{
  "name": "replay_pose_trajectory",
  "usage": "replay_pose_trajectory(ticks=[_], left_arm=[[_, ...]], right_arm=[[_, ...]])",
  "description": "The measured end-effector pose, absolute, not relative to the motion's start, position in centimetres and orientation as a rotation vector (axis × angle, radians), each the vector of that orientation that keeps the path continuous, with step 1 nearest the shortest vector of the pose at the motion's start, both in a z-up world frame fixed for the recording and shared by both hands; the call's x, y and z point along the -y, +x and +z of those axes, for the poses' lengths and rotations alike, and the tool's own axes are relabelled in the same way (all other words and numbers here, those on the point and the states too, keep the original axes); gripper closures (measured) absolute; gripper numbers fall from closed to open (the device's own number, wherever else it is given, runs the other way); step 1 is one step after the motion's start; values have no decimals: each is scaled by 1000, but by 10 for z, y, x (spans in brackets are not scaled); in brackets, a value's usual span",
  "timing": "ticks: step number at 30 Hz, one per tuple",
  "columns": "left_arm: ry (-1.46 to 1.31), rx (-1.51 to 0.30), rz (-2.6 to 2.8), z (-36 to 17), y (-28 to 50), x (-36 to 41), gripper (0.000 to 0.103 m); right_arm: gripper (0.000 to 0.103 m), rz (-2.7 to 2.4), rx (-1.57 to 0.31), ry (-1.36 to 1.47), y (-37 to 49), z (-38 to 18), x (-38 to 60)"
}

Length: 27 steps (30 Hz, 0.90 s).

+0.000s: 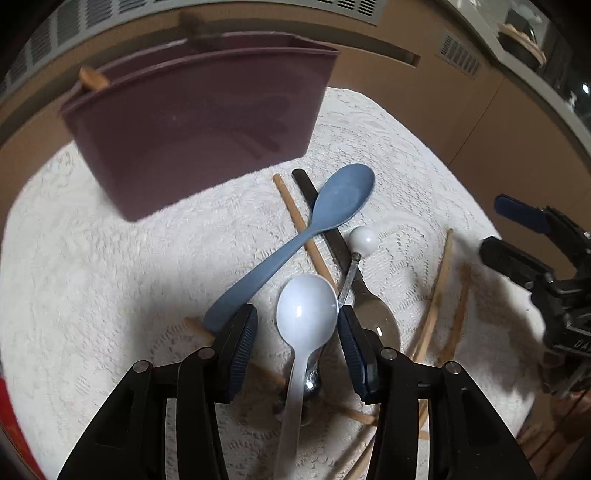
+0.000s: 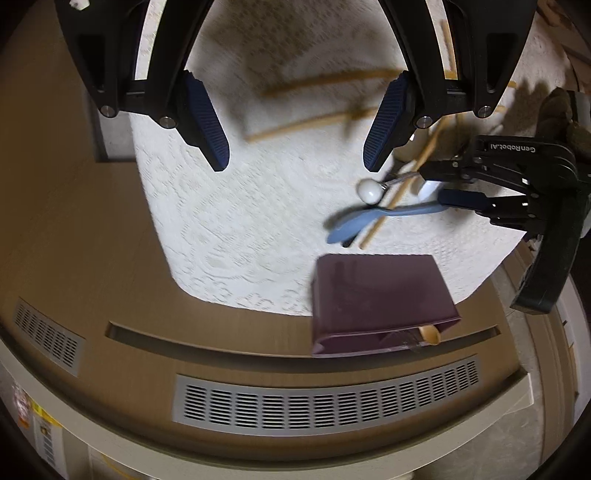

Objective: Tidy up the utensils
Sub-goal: 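Grasp the white plastic spoon with the left tool while the right tool grasps the white ball utensil, then carry the white spoon and white ball utensil into the purple caddy and release both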

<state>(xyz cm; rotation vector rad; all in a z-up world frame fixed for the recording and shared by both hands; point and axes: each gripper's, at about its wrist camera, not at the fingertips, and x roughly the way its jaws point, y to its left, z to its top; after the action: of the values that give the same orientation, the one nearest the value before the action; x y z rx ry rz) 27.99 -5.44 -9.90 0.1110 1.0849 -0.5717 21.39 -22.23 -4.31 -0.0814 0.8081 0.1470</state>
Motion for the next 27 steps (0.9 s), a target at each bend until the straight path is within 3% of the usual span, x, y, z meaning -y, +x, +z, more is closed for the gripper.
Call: replay_pose_trajectory(ticks=[4,9,12,14,18,23,27], left_arm=[[125,-1055,-593,-99,274,61,70],[95,-1005,-574,-96,264,49,70],[78,-948,-553,-87,250,35,70],[66,-921,-546,-81,242,28,70],[37,-875,-507,-72,231,9,70],[7,-859,-484,-66,224,-2,70],[-2,-826,-474,-56,212,-5,70]], right_arm=[[30,173,-851,-81,228,-50,205],[32,194,-905,-45,244,-58,184],[41,164,-941,-12,260,-69,174],[52,136,-999,37,275,-81,167],[56,121,-1016,51,284,-94,153],[80,159,-983,-27,278,-92,139],[81,185,-915,-45,261,-71,146]])
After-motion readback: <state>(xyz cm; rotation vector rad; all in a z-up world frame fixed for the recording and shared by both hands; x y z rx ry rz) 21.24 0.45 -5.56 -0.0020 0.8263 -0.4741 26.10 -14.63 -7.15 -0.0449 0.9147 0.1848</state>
